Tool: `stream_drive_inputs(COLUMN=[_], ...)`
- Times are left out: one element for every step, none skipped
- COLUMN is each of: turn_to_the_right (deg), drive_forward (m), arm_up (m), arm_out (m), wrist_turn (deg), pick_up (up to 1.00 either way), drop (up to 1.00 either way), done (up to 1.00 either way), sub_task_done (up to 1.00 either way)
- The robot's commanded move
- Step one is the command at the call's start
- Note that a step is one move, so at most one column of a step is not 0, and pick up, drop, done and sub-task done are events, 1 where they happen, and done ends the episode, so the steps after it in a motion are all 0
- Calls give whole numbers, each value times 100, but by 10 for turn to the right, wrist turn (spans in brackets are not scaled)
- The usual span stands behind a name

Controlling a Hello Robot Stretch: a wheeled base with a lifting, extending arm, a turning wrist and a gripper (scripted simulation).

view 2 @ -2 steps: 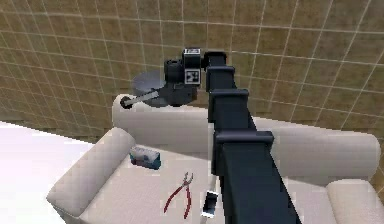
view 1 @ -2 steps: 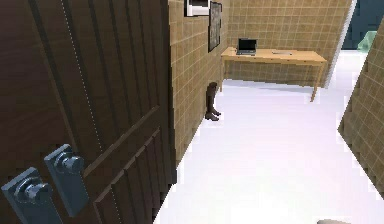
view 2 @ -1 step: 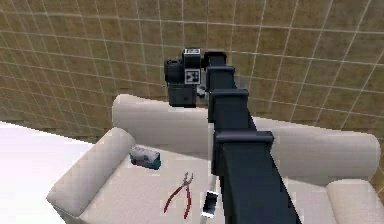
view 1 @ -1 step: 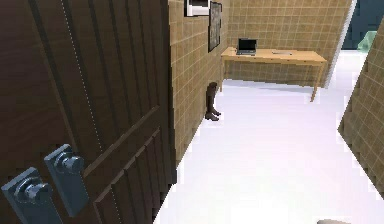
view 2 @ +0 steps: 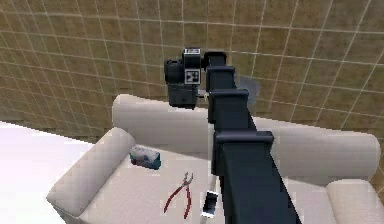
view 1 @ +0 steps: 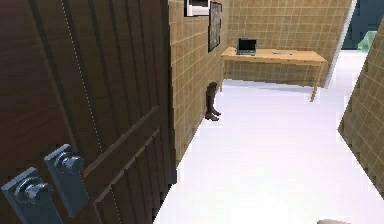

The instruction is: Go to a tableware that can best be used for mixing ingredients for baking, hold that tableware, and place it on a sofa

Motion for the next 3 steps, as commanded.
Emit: stream_drive_inputs(turn_to_the_right=[0, 0, 0], drive_forward=[0, 0, 0], arm_up=[-40, -32, 0], arm_out=[0, 0, 0], wrist_turn=[0, 0, 0], pick_up=[0, 0, 0], drop=[0, 0, 100], done=[0, 0, 0], sub_task_done=[0, 0, 0])
